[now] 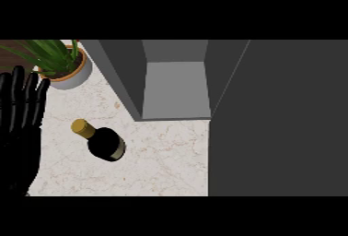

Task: Pick up the wine, place it into the cabinet and close the cabinet

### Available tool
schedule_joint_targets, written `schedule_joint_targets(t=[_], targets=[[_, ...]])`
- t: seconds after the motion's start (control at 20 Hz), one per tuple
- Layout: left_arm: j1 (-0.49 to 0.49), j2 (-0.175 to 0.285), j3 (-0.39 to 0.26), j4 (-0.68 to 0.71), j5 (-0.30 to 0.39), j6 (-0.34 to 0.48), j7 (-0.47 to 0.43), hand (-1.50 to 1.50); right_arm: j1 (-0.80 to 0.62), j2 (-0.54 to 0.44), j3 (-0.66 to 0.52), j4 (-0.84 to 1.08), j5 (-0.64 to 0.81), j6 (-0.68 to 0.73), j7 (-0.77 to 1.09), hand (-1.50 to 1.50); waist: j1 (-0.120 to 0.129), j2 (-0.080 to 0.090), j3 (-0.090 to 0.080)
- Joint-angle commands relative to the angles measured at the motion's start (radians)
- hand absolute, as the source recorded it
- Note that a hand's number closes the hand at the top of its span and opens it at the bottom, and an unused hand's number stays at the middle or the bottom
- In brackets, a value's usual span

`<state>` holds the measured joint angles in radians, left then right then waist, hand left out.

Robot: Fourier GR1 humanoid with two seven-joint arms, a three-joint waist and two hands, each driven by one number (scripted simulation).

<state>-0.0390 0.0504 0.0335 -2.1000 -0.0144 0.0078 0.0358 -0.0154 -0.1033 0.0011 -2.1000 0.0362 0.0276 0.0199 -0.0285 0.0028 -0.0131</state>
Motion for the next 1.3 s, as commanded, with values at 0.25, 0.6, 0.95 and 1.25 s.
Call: schedule_joint_targets(t=[0.25,0.6,0.95,1.25], targets=[[-0.075,-0.048,-0.201,0.037,-0.366,0.170,-0.008,-1.50,0.157,0.066,0.109,-0.117,0.058,-0.017,0.012,-1.50,0.020,-0.005,0.014],[-0.058,-0.050,-0.490,-0.005,-0.149,0.479,0.162,-1.50,0.153,0.014,0.157,-0.267,-0.156,0.099,0.206,-1.50,0.025,-0.006,0.013],[-0.169,-0.050,-0.663,0.045,-0.273,0.682,0.260,-1.50,0.175,0.014,0.170,-0.379,-0.161,0.084,0.306,-1.50,0.024,-0.005,0.013],[-0.384,-0.050,-0.739,0.097,-0.383,0.825,0.471,-1.50,0.081,0.007,0.164,-0.428,-0.169,0.039,0.448,-1.50,0.023,-0.005,0.014]])
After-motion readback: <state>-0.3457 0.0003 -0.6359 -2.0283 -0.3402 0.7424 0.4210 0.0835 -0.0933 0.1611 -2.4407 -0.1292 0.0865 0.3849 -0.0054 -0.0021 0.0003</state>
